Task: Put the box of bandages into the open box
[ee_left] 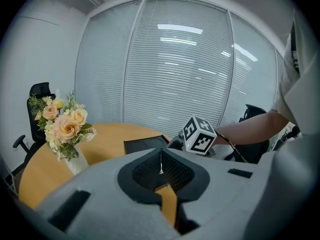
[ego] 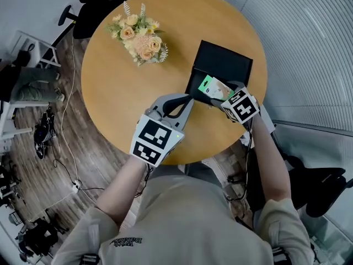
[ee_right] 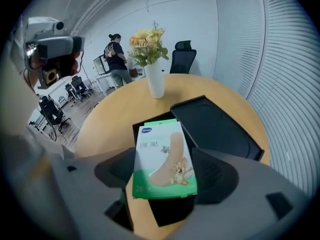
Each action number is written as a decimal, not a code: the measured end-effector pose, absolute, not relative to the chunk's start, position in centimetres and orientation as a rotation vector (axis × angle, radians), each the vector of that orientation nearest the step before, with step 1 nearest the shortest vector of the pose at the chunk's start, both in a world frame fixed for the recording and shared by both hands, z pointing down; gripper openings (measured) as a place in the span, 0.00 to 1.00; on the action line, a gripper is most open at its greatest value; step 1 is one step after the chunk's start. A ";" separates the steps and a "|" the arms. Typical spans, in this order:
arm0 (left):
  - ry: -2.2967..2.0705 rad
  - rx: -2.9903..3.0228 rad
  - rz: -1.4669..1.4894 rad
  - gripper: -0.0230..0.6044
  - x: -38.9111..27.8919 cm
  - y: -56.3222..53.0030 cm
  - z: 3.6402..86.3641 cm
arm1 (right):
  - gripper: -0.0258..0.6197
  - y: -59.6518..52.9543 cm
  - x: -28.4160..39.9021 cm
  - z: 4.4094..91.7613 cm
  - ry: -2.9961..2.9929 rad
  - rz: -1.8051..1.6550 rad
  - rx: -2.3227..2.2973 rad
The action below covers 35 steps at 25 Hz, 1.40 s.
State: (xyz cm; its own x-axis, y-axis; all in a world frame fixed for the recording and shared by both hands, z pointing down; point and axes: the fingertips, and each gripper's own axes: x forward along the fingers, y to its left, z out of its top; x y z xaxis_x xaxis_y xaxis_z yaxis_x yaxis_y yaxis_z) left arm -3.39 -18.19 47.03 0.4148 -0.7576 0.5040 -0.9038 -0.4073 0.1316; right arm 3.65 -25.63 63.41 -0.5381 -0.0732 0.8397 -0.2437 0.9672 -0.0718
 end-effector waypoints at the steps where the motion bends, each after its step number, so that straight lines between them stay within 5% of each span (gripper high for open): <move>1: -1.418 2.288 0.530 0.07 -3.4 -18.3 47.3 | 0.58 -25.7 3.6 64.2 -2.121 0.223 0.213; 16: -1.349 2.234 0.584 0.07 -3.9 -19.0 51.7 | 0.58 -26.7 3.2 71.3 -2.012 0.281 0.261; 35: -1.358 2.264 0.581 0.07 -5.2 -19.0 51.5 | 0.58 -27.9 2.2 67.3 -2.152 0.434 0.488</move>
